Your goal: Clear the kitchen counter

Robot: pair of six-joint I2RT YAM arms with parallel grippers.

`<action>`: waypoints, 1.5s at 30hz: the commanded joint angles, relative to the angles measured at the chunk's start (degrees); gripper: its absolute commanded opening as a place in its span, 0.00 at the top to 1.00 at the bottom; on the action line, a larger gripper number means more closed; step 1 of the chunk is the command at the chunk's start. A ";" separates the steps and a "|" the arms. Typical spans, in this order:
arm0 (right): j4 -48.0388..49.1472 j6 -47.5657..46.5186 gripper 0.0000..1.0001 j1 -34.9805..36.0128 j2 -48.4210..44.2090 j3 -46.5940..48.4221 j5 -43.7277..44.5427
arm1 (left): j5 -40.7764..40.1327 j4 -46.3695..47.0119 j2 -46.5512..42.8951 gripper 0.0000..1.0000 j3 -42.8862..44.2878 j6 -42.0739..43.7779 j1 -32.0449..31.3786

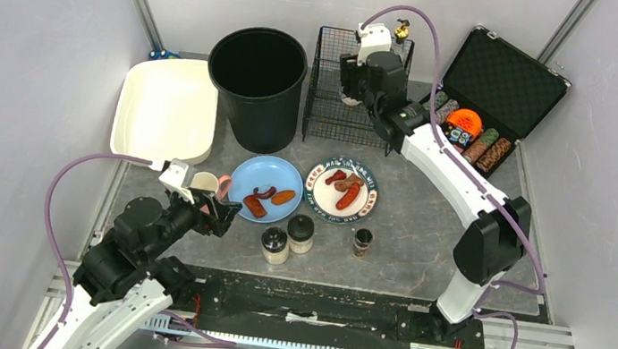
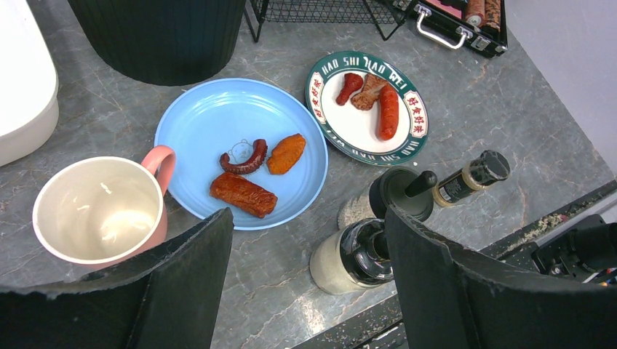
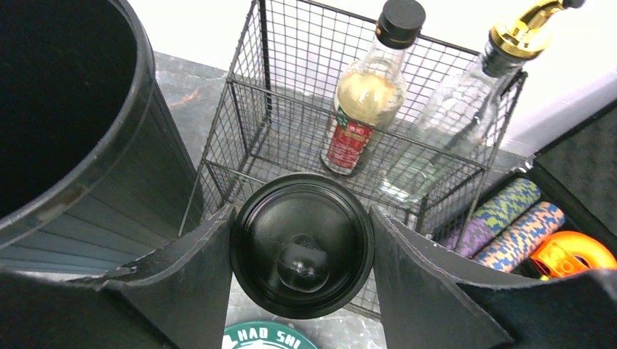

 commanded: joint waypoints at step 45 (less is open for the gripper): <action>14.96 3.33 1.00 0.03 25.77 20.37 2.89 | -2.34 1.45 1.13 0.14 -0.14 2.19 -0.38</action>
